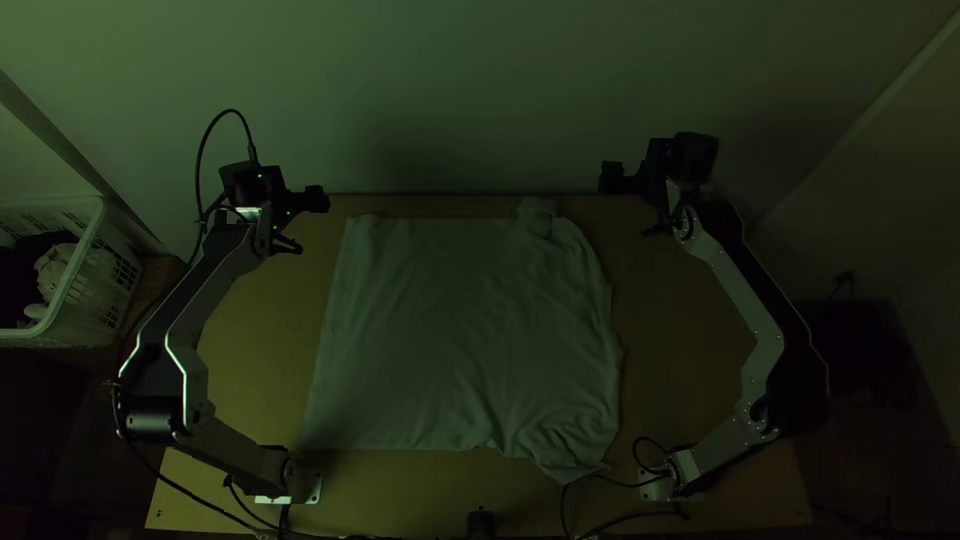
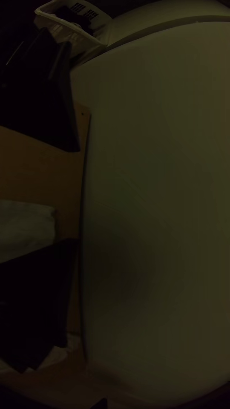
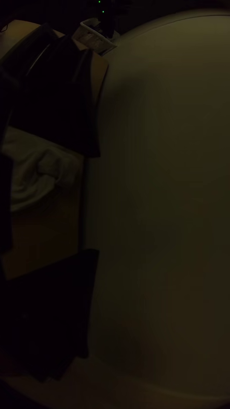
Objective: Fold the t-shirt
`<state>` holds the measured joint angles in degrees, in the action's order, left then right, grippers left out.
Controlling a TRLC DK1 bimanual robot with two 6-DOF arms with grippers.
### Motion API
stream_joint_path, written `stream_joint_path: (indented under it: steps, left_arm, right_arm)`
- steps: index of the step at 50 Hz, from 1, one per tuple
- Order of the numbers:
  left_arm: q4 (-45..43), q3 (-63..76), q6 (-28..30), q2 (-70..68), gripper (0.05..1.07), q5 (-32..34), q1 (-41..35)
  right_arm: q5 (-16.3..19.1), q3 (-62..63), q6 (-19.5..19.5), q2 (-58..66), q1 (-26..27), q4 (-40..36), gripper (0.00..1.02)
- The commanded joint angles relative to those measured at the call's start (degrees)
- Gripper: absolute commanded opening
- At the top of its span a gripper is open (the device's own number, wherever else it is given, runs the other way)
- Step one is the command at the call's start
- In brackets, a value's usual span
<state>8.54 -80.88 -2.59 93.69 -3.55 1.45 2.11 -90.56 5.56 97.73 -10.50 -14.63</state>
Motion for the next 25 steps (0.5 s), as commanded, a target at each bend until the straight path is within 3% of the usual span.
stream_joint_path:
  steps: [1,14,25]
  left_arm:
    - [2.5,-5.3,-1.7,4.7,1.01,-0.2,-0.5]
    - [10.7,-15.0,-0.8,16.4,1.01,-0.2,-1.4]
    - [12.2,-19.4,0.0,22.8,0.95,-0.3,-1.8]
  right_arm:
    - [0.4,-3.5,0.4,3.8,-0.9,-1.0,0.98]
    - [0.4,-13.1,4.3,14.1,-1.5,-7.3,0.98]
    - [0.4,-23.8,5.3,22.8,-1.9,-19.2,0.98]
